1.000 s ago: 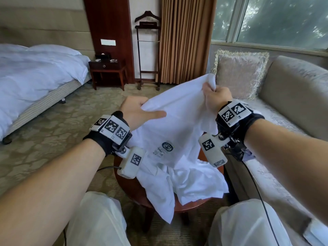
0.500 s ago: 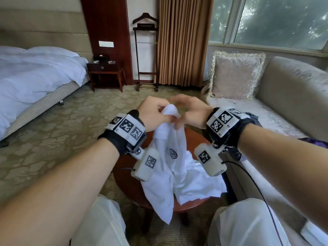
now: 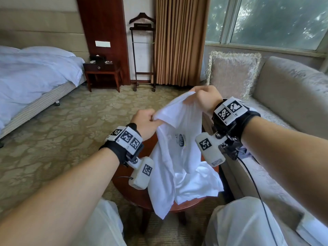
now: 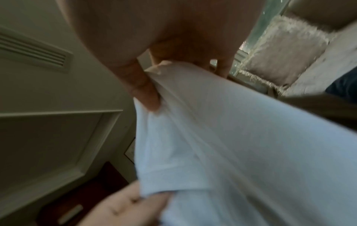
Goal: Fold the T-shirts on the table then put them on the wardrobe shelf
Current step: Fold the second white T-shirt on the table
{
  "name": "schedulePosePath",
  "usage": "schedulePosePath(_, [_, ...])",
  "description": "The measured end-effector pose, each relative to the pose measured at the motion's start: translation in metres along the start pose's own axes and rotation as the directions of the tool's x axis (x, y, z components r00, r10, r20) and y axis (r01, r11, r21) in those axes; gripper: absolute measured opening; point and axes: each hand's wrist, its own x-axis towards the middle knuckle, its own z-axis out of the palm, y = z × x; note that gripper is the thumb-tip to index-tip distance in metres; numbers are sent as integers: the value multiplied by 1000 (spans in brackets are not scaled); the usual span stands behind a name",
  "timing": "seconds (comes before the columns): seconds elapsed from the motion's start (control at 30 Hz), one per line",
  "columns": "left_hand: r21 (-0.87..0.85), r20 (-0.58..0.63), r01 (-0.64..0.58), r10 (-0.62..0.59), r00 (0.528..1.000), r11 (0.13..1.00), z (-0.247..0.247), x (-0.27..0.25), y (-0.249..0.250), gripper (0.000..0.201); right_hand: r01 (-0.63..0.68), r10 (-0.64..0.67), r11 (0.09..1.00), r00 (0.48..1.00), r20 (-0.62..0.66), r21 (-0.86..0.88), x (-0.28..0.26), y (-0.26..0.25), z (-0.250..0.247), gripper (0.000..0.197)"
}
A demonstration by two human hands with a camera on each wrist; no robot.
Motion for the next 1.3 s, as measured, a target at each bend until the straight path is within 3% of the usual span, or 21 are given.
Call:
schedulePosePath(0.07, [-24,-86,-76,74,994,997,-5,3,12,33,-61,62,994,998,3,-89,-1,5,-3,19])
schedulePosePath(0.17, [-37,-88,-230,226,970,973,-10,4,41,28,0,29,994,967,254,-111,-9,5,10,44])
schedulePosePath(0.27, [-44,-102,-301,296,950,953,-11,3,54,19,129,-57,967,951,304,-221,-12,-1,22,26])
schedulePosePath(0.33, [-57,-113,-269,262,958,961,-11,2,48,13,113,-63,976,966,252,-188,-9,0,22,15])
schedulePosePath(0.4, [-21,-78,-200,198,977,980,-6,-1,36,30,88,-65,990,978,199,-112,-7,3,20,11])
schedulePosePath(0.47, [-10,32,-85,85,996,996,3,-6,25,41,45,-45,999,990,131,3,-7,2,17,9])
schedulePosePath(0.57, [-2,184,72,-70,980,997,19,-18,14,25,5,-18,985,997,78,172,-8,-7,16,22])
schedulePosePath(0.63, [22,181,161,-163,970,987,24,-21,8,29,26,-39,979,997,60,202,-10,-13,14,24])
schedulePosePath(0.7, [44,111,271,-274,955,962,24,-19,0,25,47,-41,970,999,-33,237,-12,-14,11,17])
schedulePosePath(0.8, [-66,-44,403,-406,913,913,11,-14,-6,25,47,9,975,968,-251,216,-10,-8,-3,12])
schedulePosePath(1.0, [-246,-294,432,-491,820,868,-33,-10,3,47,-116,48,969,955,-294,-219,-10,7,-29,44])
schedulePosePath(1.13, [-273,-424,311,-404,811,910,-59,-12,32,42,-198,100,917,954,-281,-347,-21,-4,-34,51])
schedulePosePath(1.3, [-192,-443,89,-167,881,977,-89,-28,76,44,-195,113,925,960,-256,-326,-41,-34,-49,61])
